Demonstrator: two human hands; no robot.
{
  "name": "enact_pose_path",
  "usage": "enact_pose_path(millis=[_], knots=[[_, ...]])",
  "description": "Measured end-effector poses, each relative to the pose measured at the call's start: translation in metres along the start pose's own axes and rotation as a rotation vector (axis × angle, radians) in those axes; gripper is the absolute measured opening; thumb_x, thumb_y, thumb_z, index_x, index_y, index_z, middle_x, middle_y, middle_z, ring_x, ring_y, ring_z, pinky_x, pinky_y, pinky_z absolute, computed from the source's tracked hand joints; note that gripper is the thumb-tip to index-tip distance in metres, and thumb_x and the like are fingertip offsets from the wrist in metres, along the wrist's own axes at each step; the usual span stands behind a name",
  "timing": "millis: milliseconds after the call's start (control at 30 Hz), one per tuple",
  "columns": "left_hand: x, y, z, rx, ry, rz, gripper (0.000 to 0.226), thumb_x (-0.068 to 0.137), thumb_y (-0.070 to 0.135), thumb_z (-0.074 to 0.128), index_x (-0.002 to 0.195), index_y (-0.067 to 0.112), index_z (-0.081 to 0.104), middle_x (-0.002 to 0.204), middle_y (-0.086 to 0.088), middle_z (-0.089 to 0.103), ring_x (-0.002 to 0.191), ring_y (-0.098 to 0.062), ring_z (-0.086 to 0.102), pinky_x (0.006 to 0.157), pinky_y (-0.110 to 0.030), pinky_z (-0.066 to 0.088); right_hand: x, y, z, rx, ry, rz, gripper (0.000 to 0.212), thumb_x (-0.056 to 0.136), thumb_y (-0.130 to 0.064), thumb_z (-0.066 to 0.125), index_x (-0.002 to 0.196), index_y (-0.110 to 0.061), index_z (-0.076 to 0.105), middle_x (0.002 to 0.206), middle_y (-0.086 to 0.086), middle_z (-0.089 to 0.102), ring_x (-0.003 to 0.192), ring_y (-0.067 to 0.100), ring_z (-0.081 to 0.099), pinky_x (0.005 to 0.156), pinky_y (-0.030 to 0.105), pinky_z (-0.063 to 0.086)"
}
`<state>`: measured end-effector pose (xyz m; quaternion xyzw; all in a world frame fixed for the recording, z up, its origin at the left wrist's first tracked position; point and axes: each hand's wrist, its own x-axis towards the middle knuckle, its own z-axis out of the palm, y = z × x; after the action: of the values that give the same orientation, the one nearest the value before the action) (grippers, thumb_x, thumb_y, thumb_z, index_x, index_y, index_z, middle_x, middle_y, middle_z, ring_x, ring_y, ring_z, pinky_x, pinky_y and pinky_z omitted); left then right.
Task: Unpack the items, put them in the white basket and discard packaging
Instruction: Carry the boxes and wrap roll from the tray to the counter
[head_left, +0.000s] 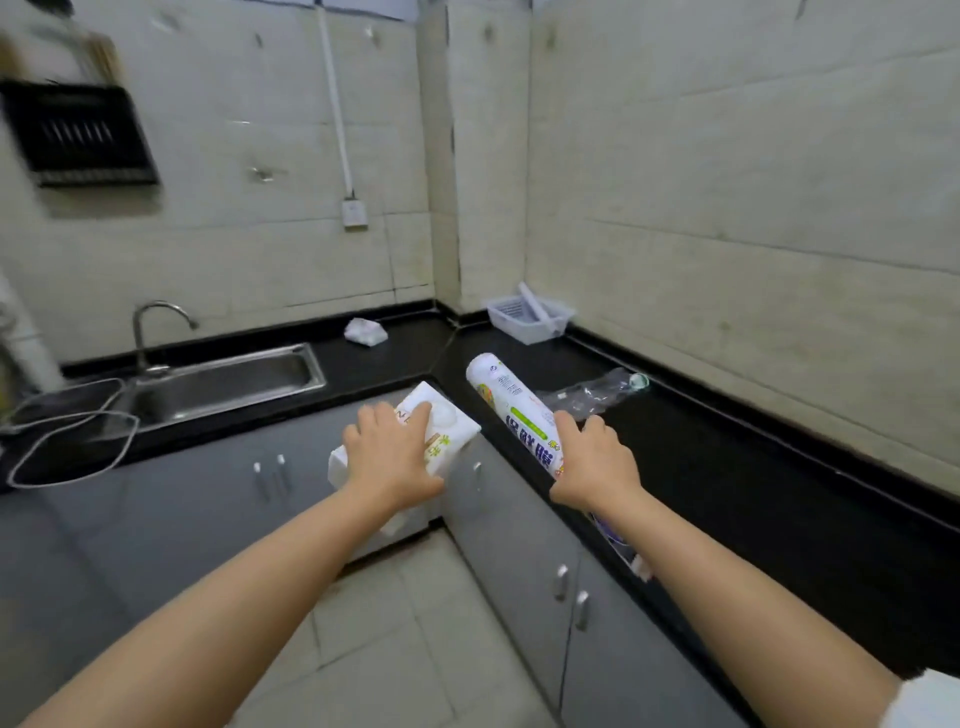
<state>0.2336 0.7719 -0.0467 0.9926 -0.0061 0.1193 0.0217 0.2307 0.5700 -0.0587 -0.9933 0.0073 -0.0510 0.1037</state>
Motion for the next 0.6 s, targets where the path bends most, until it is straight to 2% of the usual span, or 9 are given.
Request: enact_pose_path(millis=[167, 333, 600], knots=[[0.050, -0.076, 0.025, 0.026, -0.045, -0.054, 0.069, 0.067, 0.043, 0.068, 0.126, 0.025, 0.037, 0.118, -0.011, 0.043, 0.111, -0.030, 0.038, 0.092, -0.037, 0.035, 0.063, -0.061, 0.037, 0.031, -0.079, -0.028, 0.059, 0.070, -0.022, 0.066, 0.120, -0.016, 0.034, 0.116, 0.014, 0.044, 0.106, 0.032, 0.047, 0.072, 0.034, 0.038], [0.142, -0.102, 0.059, 0.013, -0.038, -0.047, 0.069, 0.066, 0.041, 0.069, 0.125, 0.023, 0.039, 0.118, -0.011, 0.043, 0.111, -0.030, 0.037, 0.092, -0.038, 0.034, 0.158, -0.092, 0.060, 0.024, -0.059, -0.039, 0.057, 0.069, -0.020, 0.065, 0.117, -0.014, 0.035, 0.113, 0.016, 0.045, 0.101, 0.033, 0.049, 0.068, 0.033, 0.038], [0.346, -0.112, 0.121, -0.016, -0.073, -0.022, 0.068, 0.065, 0.038, 0.067, 0.126, 0.025, 0.039, 0.116, -0.009, 0.043, 0.108, -0.029, 0.037, 0.088, -0.036, 0.035, 0.369, -0.089, 0.079, 0.077, -0.087, -0.007, 0.077, 0.063, -0.025, 0.072, 0.127, -0.020, 0.030, 0.114, 0.013, 0.045, 0.101, 0.030, 0.051, 0.067, 0.033, 0.042]])
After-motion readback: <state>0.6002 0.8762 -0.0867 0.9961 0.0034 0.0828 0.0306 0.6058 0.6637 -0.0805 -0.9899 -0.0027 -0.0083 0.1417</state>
